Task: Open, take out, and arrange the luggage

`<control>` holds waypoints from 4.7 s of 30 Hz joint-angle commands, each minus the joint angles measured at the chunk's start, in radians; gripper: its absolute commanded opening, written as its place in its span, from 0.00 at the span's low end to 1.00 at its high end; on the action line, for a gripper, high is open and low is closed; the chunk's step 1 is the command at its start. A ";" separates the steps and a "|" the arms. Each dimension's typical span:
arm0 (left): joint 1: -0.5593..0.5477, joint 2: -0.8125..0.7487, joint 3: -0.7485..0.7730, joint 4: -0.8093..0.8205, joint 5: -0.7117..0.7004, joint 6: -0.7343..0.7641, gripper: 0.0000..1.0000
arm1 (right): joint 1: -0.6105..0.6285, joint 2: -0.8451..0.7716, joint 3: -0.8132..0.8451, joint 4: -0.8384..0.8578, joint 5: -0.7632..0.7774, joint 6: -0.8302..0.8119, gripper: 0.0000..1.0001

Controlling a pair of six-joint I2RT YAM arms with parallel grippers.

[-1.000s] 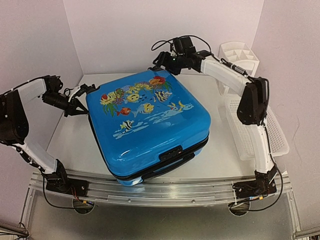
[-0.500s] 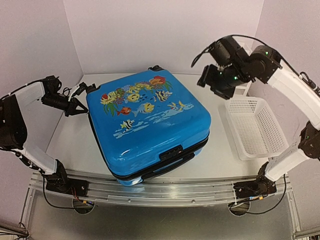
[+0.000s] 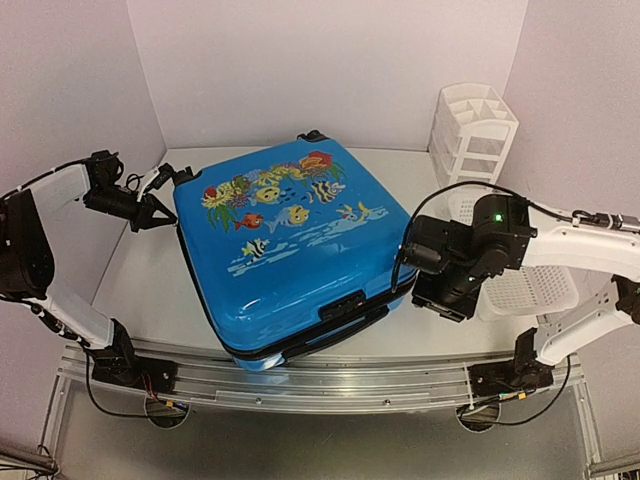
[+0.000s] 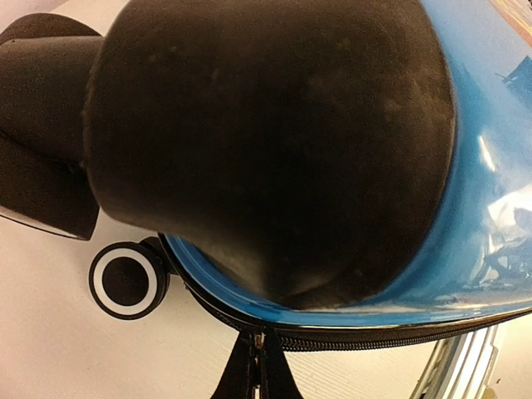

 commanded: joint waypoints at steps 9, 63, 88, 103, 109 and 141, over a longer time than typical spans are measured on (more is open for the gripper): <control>-0.001 -0.043 0.000 0.033 0.066 -0.023 0.00 | 0.031 -0.015 -0.203 0.272 0.041 0.205 0.36; -0.105 -0.217 -0.350 0.815 -0.060 -0.754 0.00 | -0.573 0.422 0.096 0.759 -0.301 -0.423 0.41; -0.050 -0.197 -0.332 0.856 -0.063 -0.731 0.00 | -0.558 0.551 -0.018 0.859 -0.210 -0.361 0.00; 0.008 -0.070 -0.188 0.706 0.061 -0.432 0.00 | -0.673 0.515 -0.017 0.726 -0.289 -0.629 0.00; 0.050 -0.045 -0.174 0.646 0.175 -0.406 0.00 | -0.696 0.561 0.032 0.724 -0.345 -0.703 0.00; 0.097 0.023 -0.370 1.422 0.210 -1.252 0.00 | -0.712 0.595 0.030 0.736 -0.400 -0.689 0.00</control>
